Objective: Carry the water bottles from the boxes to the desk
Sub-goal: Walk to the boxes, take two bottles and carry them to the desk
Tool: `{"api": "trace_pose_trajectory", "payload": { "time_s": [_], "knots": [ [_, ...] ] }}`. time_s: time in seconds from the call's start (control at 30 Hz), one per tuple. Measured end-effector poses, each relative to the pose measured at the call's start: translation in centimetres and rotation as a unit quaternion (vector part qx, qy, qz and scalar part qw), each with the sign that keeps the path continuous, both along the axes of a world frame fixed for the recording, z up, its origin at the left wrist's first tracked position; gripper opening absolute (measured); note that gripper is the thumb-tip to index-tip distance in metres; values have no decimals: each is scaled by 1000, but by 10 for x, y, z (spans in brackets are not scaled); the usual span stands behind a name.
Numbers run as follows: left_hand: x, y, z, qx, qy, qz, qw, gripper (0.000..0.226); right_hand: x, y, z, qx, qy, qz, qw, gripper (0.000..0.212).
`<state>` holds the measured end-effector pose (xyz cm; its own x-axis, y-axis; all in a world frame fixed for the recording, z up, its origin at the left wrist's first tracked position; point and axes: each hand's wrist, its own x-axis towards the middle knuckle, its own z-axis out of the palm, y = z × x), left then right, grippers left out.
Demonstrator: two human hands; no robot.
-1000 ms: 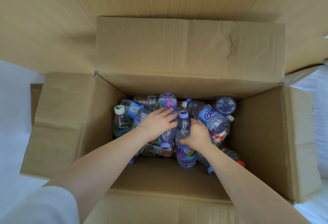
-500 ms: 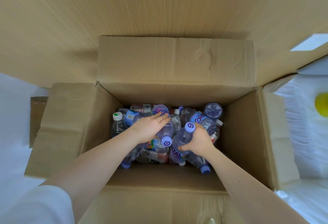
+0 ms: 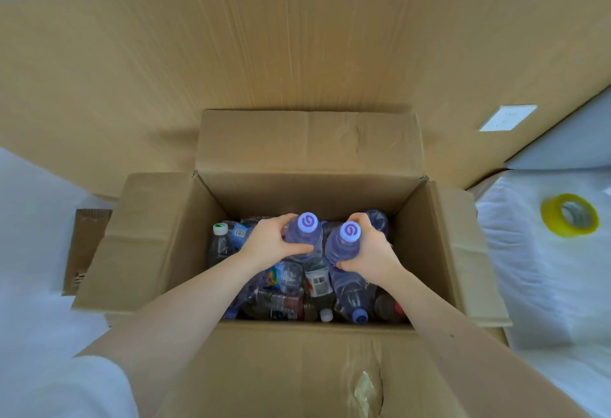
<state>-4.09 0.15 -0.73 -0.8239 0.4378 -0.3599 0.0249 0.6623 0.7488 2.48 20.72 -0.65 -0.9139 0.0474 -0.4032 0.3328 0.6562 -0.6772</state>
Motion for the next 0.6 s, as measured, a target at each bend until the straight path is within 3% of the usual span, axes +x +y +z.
{"api": "trace_pose_trajectory", "payload": {
  "time_s": [0.2, 0.43, 0.6],
  "knots": [
    [26, 12, 20, 76, -44, 167, 982, 52, 14, 11, 25, -14, 57, 21, 998, 74],
    [56, 22, 58, 236, -80, 317, 915, 6, 30, 20, 58, -96, 128, -29, 987, 67],
    [63, 23, 83, 292, -121, 333, 889, 11, 48, 15, 93, -169, 172, -89, 967, 60]
  ]
}}
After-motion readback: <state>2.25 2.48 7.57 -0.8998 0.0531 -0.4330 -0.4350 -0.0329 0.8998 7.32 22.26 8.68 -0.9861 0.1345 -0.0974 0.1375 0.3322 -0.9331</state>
